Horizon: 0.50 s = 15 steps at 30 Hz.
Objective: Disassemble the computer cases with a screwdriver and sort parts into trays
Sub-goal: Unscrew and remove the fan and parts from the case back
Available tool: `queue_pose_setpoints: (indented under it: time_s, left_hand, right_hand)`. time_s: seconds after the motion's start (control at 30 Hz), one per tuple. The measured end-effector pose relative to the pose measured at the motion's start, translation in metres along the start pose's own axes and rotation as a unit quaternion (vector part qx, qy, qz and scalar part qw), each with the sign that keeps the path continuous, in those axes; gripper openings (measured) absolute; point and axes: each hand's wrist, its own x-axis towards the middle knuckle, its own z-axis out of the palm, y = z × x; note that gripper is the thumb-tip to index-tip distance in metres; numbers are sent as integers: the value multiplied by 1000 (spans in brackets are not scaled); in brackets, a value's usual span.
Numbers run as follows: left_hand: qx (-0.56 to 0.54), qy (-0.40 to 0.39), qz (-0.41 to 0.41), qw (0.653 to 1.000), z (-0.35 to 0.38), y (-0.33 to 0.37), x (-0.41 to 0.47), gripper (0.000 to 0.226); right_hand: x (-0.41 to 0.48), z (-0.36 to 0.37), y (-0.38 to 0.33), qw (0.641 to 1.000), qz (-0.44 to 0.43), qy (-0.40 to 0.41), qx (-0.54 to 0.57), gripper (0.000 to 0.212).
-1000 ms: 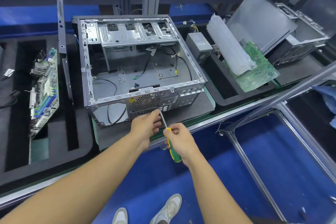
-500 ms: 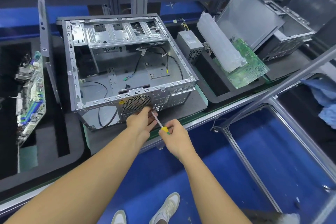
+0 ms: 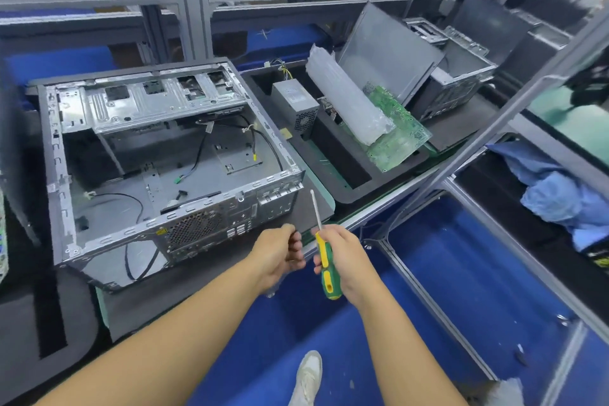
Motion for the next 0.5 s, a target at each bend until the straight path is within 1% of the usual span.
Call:
queue_pose_setpoints:
  time_s: [0.07, 0.1, 0.17, 0.23, 0.3, 0.33, 0.4, 0.47, 0.5]
  left_hand:
    - [16, -30, 4, 999, 36, 12, 15, 30]
    - [10, -26, 8, 1000, 55, 18, 26, 28]
    - [-2, 22, 19, 1000, 92, 28, 56, 22]
    - [-23, 77, 16, 997, 127, 39, 90, 17]
    - [-54, 96, 8, 994, 149, 49, 123, 12]
    - [-55, 87, 8, 995, 155, 54, 138, 10]
    - [-25, 68, 14, 997, 158, 59, 160, 17]
    - [31, 87, 26, 995, 152, 55, 169, 30]
    - [61, 104, 37, 992, 148, 50, 169, 33]
  right_hand:
    - [16, -20, -17, 999, 1, 9, 50, 22]
    - [25, -32, -26, 997, 3, 21, 70, 21]
    - [44, -59, -39, 993, 9, 53, 104, 19]
    - [63, -88, -49, 990, 14, 80, 116, 19]
    - [80, -113, -55, 990, 24, 93, 102, 20]
    - [88, -124, -58, 991, 28, 95, 92, 21]
    - [103, -139, -63, 991, 35, 95, 82, 20]
    - [116, -147, -69, 992, 39, 97, 76, 18]
    - [121, -147, -71, 992, 38, 97, 77, 17]
